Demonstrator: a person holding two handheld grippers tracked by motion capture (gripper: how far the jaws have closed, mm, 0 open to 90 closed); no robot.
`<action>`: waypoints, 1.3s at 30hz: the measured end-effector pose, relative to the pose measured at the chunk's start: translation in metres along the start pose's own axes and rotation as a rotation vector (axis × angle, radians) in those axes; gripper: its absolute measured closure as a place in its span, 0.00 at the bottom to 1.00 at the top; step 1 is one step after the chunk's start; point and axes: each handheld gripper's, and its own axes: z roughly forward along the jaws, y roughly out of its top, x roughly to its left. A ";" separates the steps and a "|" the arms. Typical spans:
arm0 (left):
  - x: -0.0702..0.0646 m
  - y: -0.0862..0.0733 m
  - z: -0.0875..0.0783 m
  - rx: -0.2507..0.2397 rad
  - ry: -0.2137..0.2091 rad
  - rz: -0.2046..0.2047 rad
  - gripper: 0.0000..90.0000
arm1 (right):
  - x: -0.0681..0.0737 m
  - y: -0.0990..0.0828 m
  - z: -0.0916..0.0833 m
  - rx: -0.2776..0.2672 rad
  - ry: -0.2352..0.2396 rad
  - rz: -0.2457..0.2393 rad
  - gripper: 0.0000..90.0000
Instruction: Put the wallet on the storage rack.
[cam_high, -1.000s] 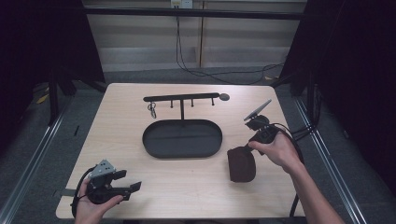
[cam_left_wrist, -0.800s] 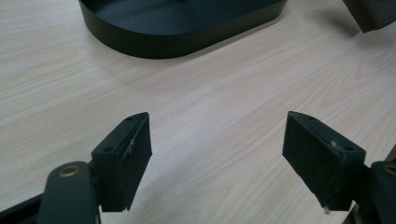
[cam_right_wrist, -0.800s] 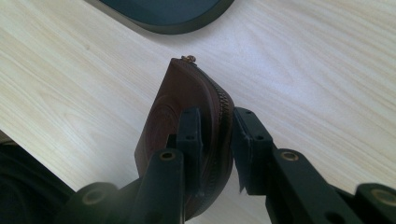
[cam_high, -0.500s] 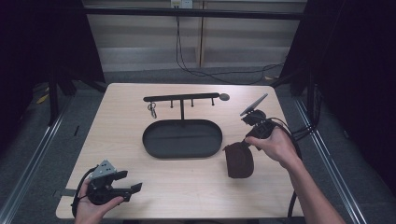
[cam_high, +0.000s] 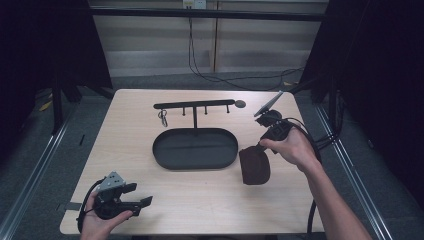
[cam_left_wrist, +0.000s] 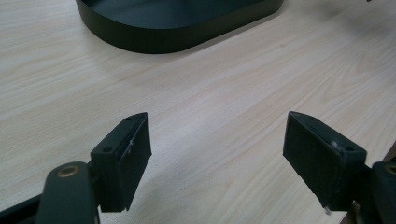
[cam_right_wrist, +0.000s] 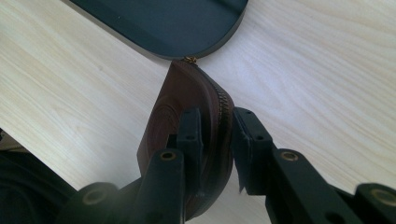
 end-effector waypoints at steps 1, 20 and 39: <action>0.000 0.000 0.000 0.002 0.002 0.001 0.26 | 0.000 0.002 -0.001 0.000 -0.004 0.001 0.82; 0.002 0.000 -0.001 -0.004 -0.005 -0.017 0.20 | 0.005 0.040 -0.011 0.000 -0.039 -0.006 0.82; 0.003 -0.001 -0.002 -0.008 -0.041 -0.024 0.18 | 0.009 0.078 -0.011 -0.006 -0.041 0.013 0.82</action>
